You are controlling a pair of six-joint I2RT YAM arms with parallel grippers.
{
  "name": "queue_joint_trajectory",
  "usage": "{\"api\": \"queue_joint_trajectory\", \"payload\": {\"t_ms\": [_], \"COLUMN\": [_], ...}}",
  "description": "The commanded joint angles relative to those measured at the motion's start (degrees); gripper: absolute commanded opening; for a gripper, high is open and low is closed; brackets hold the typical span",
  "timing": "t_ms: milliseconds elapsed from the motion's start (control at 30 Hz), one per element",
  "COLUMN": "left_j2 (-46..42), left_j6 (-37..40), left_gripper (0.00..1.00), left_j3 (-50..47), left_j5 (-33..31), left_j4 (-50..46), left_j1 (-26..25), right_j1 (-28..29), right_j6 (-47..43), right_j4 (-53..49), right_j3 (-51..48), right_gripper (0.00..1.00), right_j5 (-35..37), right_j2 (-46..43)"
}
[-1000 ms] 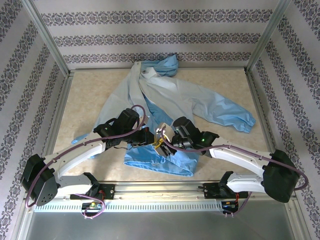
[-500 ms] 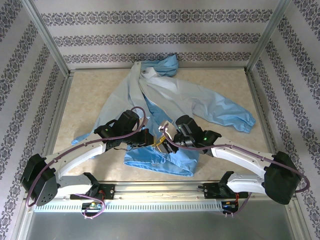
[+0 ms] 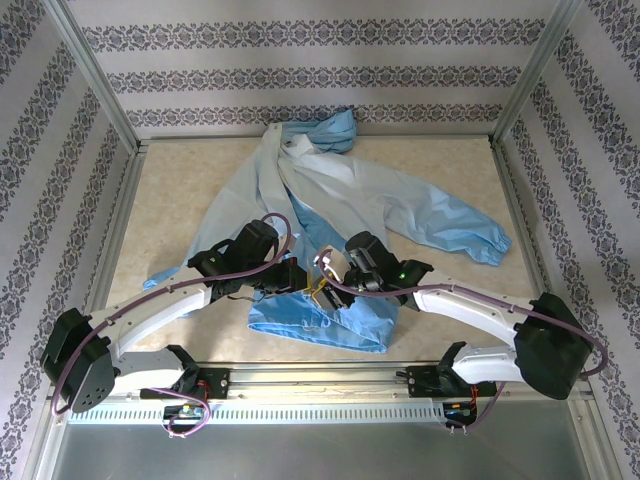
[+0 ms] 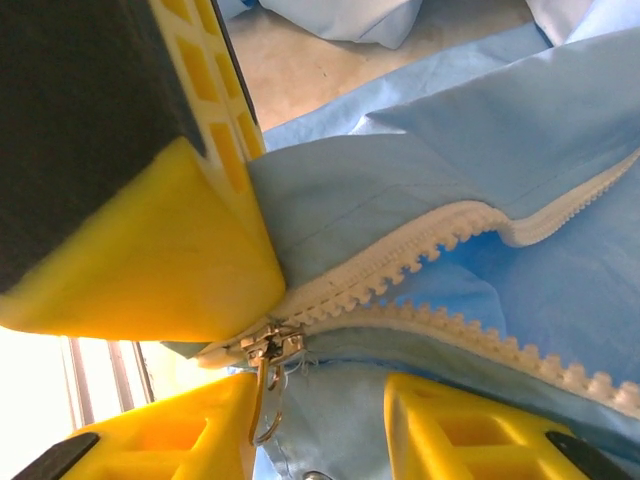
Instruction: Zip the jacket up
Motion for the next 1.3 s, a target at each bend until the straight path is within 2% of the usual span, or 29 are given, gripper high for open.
{"api": "queue_joint_trajectory", "payload": {"t_ms": [0, 167, 200, 300, 500, 567, 667, 733, 800, 933, 1267], "left_j2": [-1.4, -1.77, -1.83, -2.35, -4.0, -4.48, -4.53, -4.13, -3.55, -3.31, -7.02], "left_j6": [-0.4, -0.13, -0.11, -0.15, 0.16, -0.5, -2.04, -2.98, -3.52, -3.37, -0.93], "left_gripper": [0.0, 0.0, 0.0, 0.01, 0.37, 0.41, 0.41, 0.39, 0.32, 0.02, 0.0], "left_j3": [0.01, -0.22, -0.25, -0.54, -1.56, -2.74, -4.53, -5.46, -6.17, -5.94, -5.41], "left_j5": [0.76, 0.46, 0.37, 0.09, -1.39, -1.48, -0.64, 0.23, 0.96, 0.81, 2.0], "left_j4": [-0.04, -0.39, -0.46, -0.65, -1.27, 0.1, 4.12, 6.78, 8.9, 8.15, -0.03], "left_j1": [-0.65, -0.64, -0.63, -0.56, -0.56, -0.56, -0.62, -0.64, -0.65, -0.64, -1.64], "right_j1": [1.07, 2.41, 2.52, 2.76, 2.81, 2.89, 2.95, 2.96, 2.96, 2.96, 2.44], "right_j6": [-1.44, -2.2, -2.24, -2.03, -1.4, -1.2, -1.07, -0.92, -0.6, 0.8, 3.79], "right_j4": [1.97, 2.6, 2.74, 3.15, 3.17, 2.96, 2.33, 1.89, 1.65, 0.5, -6.33], "right_j3": [2.14, 2.06, 1.81, 1.14, 0.74, 0.89, 1.34, 1.66, 1.92, 2.87, 9.36], "right_gripper": [0.29, 0.02, 0.0, 0.0, 0.0, 0.0, 0.0, 0.0, 0.0, 0.0, 0.0], "right_j5": [0.58, 1.42, 1.46, 1.55, 1.68, 1.73, 1.98, 2.25, 2.56, 5.78, 16.58], "right_j2": [0.66, -0.27, -0.56, -1.36, -1.6, -1.58, -1.39, -1.3, -1.21, -0.43, 2.57]}}
